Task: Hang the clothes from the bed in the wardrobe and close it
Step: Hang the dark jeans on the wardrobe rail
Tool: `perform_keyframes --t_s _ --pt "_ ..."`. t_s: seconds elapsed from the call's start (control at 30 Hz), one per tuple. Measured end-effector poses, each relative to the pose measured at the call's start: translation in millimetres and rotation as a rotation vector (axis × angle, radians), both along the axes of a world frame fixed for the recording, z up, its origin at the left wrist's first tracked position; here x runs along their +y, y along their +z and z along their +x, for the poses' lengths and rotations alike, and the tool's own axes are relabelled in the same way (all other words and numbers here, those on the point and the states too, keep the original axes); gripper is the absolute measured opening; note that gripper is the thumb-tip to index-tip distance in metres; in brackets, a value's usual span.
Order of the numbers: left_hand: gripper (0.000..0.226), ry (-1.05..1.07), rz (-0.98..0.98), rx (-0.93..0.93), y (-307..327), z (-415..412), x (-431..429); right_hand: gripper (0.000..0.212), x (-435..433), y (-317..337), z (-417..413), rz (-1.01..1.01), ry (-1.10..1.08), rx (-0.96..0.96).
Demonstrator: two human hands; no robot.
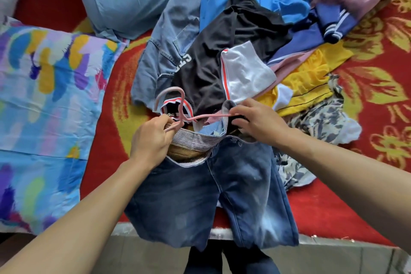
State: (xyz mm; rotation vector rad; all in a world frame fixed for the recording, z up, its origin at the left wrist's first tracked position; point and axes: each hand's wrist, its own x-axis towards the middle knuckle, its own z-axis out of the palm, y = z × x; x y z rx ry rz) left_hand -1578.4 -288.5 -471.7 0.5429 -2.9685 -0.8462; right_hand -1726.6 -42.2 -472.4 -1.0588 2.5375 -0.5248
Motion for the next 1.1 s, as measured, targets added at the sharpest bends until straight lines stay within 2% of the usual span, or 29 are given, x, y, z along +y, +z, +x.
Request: perform_keyframes --t_s 0.13,0.27,0.33,0.47,0.53,0.67,0.73,0.77,0.83,0.87,0.9,0.97,1.1 --pt "0.030 -0.072 -0.050 -0.061 2.2 12.2 -22.2 0.015 16.9 1.5 -12.9 0.033 0.018 0.246" --pt "0.023 0.004 -0.139 -0.111 -0.5 26.7 -50.2 0.012 34.3 -0.3 -17.6 0.030 -0.081 0.389" --pt "0.025 0.065 -0.108 -0.081 -0.3 27.7 -50.6 0.025 37.8 -0.8 -14.9 0.003 -0.080 0.378" --pt "0.017 0.152 0.145 -0.094 2.1 12.7 -35.1 0.036 33.4 2.1 -4.0 -0.003 -0.046 0.303" --pt "0.018 0.173 0.224 -0.096 1.9 8.2 -27.6 0.032 30.4 3.5 -4.8 0.084 -0.070 0.276" --pt "0.016 0.299 0.212 0.020 4.1 6.4 -28.2 0.017 34.6 -3.5 -14.2 0.274 -0.140 0.179" --pt "0.009 0.220 0.289 -0.026 7.3 5.3 -24.9 0.013 34.1 -7.9 -15.2 0.201 -0.206 0.116" --pt "0.017 0.131 0.345 -0.089 7.2 5.4 -20.7 0.012 31.6 -9.0 -14.0 0.149 -0.234 0.102" --pt "0.050 -0.078 0.356 -0.227 0.4 7.5 -11.1 0.010 25.6 -9.7 -10.3 0.077 -0.247 0.097" --pt "0.062 -0.154 0.311 -0.271 -6.8 8.8 -7.1 0.009 23.8 -10.0 -8.1 0.057 -0.229 0.091" --pt "0.064 -0.201 0.262 -0.281 -16.2 9.7 -4.3 0.008 23.3 -9.0 -5.6 0.042 -0.206 0.077" --pt "0.050 -0.268 0.135 -0.257 -34.3 11.3 -1.8 0.012 27.0 -7.8 -3.4 0.012 -0.203 0.025" --pt "0.045 -0.390 -0.163 -0.280 -39.4 14.2 11.7 0.033 40.1 6.3 -21.3 -0.022 -0.472 -0.100"
